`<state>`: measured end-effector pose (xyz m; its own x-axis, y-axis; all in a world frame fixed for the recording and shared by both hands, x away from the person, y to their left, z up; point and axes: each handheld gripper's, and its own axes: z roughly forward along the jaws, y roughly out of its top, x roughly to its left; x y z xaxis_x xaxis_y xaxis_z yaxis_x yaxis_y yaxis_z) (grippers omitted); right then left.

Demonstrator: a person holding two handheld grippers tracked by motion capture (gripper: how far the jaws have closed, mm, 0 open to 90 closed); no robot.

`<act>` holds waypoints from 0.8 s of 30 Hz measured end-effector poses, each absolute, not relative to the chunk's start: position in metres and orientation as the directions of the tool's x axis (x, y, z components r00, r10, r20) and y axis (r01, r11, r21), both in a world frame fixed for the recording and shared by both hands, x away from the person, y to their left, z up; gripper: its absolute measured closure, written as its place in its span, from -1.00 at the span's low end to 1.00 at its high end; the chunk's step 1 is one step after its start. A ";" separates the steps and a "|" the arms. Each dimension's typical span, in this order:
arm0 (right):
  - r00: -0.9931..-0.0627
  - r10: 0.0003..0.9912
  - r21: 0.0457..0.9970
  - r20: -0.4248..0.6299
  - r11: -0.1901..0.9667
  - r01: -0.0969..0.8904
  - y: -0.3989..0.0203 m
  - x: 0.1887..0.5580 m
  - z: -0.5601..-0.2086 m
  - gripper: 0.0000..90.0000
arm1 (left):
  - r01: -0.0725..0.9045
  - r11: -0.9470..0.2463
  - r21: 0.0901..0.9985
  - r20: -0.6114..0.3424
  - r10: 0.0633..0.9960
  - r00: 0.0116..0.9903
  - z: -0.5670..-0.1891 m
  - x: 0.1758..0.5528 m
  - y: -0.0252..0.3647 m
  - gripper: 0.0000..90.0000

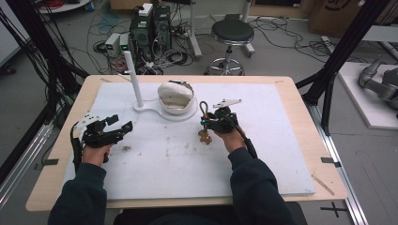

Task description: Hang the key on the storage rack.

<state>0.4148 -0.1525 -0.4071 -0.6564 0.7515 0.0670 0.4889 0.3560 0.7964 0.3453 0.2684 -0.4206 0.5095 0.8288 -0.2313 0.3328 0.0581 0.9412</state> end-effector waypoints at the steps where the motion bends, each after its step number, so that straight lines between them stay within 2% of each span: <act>1: -0.660 0.747 0.807 0.075 0.343 0.480 -0.154 0.413 -0.404 0.39 | 0.332 0.063 0.941 -0.235 0.829 0.508 -0.421 0.345 0.268 -0.51; 11: -0.724 0.687 0.906 0.068 0.260 0.332 -0.160 0.390 -0.375 0.40 | 0.330 0.063 0.942 -0.232 0.834 0.502 -0.420 0.345 0.270 -0.51; 24: -0.807 0.585 0.935 -0.081 0.324 0.141 -0.098 0.396 -0.329 0.40 | 0.309 0.100 0.946 -0.238 0.861 0.450 -0.418 0.341 0.289 -0.46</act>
